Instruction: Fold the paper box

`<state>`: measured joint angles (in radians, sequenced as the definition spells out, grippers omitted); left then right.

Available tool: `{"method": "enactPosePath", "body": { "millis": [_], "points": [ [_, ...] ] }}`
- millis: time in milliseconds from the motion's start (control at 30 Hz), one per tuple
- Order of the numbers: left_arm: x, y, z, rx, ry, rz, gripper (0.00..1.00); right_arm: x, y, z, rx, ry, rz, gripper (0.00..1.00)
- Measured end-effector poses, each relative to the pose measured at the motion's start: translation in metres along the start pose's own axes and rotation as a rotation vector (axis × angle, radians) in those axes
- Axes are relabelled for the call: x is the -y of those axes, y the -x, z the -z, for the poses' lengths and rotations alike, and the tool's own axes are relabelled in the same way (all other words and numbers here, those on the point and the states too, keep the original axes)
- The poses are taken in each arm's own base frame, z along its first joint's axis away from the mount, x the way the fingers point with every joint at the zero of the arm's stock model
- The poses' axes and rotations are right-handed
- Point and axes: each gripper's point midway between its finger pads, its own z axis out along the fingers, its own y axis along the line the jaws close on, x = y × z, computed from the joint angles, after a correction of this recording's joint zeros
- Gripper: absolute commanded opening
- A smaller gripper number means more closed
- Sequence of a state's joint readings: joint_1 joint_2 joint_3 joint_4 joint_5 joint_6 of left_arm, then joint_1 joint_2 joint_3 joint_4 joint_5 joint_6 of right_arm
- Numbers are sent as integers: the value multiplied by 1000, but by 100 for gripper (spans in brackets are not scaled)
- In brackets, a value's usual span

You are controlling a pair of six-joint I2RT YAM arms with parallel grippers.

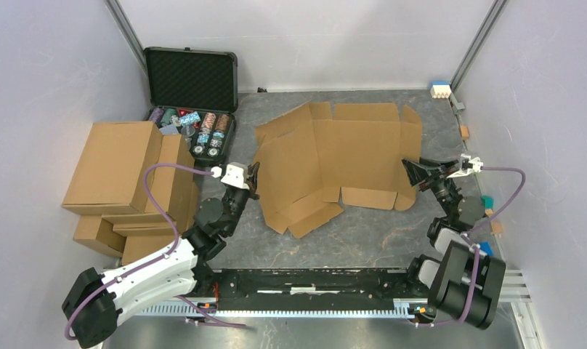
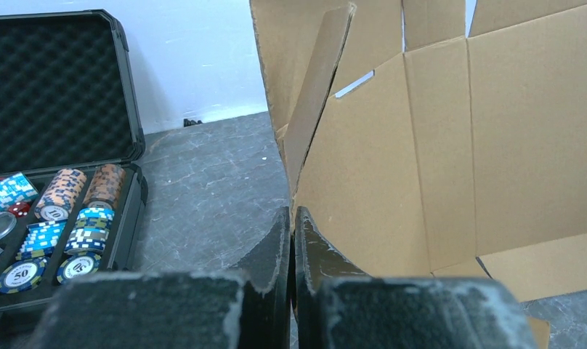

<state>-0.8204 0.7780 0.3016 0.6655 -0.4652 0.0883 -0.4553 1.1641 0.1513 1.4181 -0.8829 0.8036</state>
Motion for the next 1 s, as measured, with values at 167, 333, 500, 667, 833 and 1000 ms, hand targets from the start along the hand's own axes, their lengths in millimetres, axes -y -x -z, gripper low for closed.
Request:
{"method": "enactPosePath", "body": {
  "millis": [167, 333, 500, 667, 833, 1000],
  "points": [
    [0, 0, 0, 0, -1, 0, 2, -12, -14, -2, -61, 17, 133, 33],
    [0, 0, 0, 2, 0, 1, 2, -7, -35, 1, -135, -22, 139, 12],
    [0, 0, -2, 4, 6, 3, 2, -19, -37, 4, -141, -15, 184, 1],
    [-5, -4, -6, -8, 58, 30, 2, -38, -41, 15, -124, 6, 248, 0],
    [-9, -2, -13, -18, 124, 117, 2, -48, -47, 25, -122, 18, 283, 0],
    [-12, -5, -19, -23, 180, 193, 2, -55, -56, 31, -138, 45, 281, 0]
  ]
}}
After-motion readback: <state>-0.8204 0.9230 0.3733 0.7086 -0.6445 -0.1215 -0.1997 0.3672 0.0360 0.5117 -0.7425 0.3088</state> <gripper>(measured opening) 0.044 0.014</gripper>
